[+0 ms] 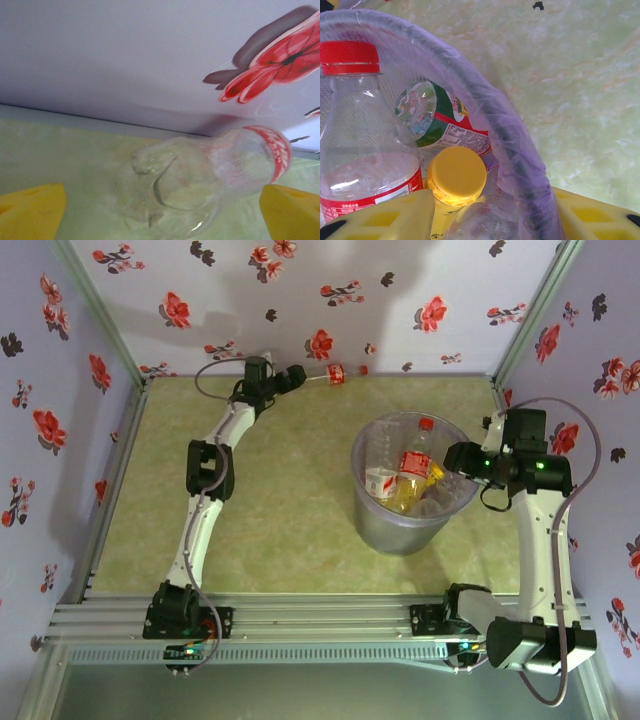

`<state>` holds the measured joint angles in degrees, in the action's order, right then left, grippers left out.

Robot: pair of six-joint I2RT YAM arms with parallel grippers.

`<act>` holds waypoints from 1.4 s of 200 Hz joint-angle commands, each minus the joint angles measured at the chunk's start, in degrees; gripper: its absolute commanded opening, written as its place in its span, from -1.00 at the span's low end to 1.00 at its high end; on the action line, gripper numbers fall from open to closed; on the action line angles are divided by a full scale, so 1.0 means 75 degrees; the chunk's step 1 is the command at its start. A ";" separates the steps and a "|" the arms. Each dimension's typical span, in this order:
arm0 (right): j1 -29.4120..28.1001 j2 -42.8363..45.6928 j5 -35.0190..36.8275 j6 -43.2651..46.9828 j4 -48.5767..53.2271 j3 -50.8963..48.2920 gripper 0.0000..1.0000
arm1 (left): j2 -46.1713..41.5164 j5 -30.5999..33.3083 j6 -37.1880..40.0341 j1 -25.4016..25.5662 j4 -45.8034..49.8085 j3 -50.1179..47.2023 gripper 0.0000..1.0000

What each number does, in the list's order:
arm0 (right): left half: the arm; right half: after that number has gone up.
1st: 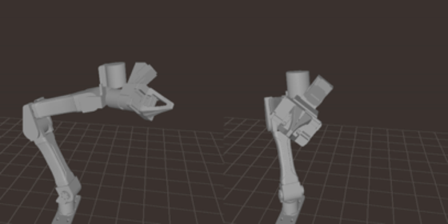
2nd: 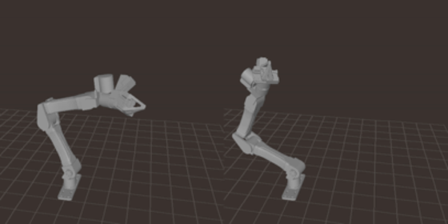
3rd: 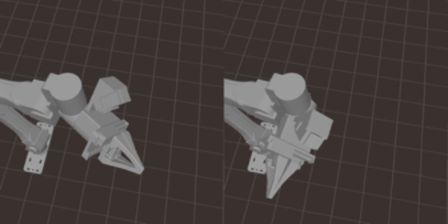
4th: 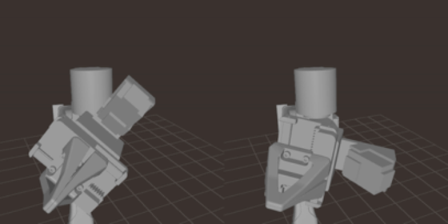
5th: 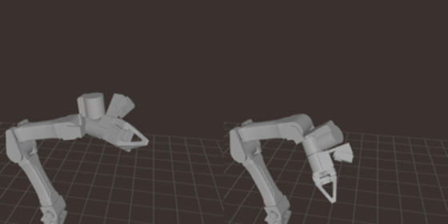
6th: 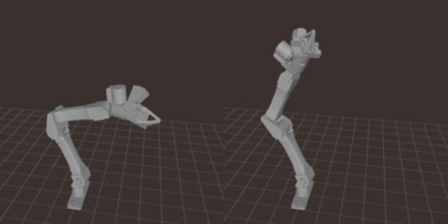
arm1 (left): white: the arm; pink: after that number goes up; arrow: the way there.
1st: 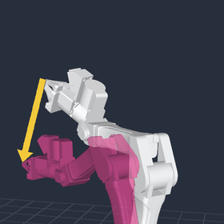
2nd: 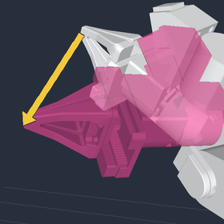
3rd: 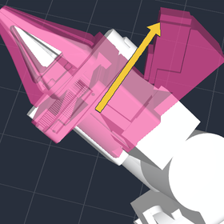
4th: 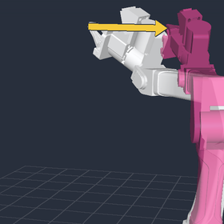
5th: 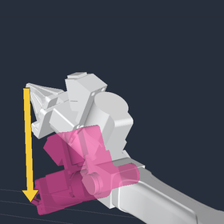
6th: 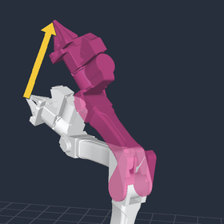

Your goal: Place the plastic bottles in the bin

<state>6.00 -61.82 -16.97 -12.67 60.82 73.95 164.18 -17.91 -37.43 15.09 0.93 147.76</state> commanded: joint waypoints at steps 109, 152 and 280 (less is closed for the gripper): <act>-0.0994 -0.0321 -0.0524 -0.0648 -0.0687 -0.0334 0.14 | -0.0506 -0.1796 -0.1298 0.0219 -0.2119 -0.1532 0.85; -0.1431 -0.0481 -0.0667 -0.0844 -0.0941 -0.0392 0.15 | -0.0796 -0.1866 -0.1191 0.0323 -0.2373 -0.1997 0.83; -0.2027 -0.0595 -0.1310 -0.1088 -0.1462 -0.0343 0.17 | -0.1616 -0.2613 -0.1685 0.1240 -0.3286 -0.2953 0.80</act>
<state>-8.25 -66.61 -22.20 -19.57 50.74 71.92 157.36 -34.37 -48.21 23.03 -18.98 127.83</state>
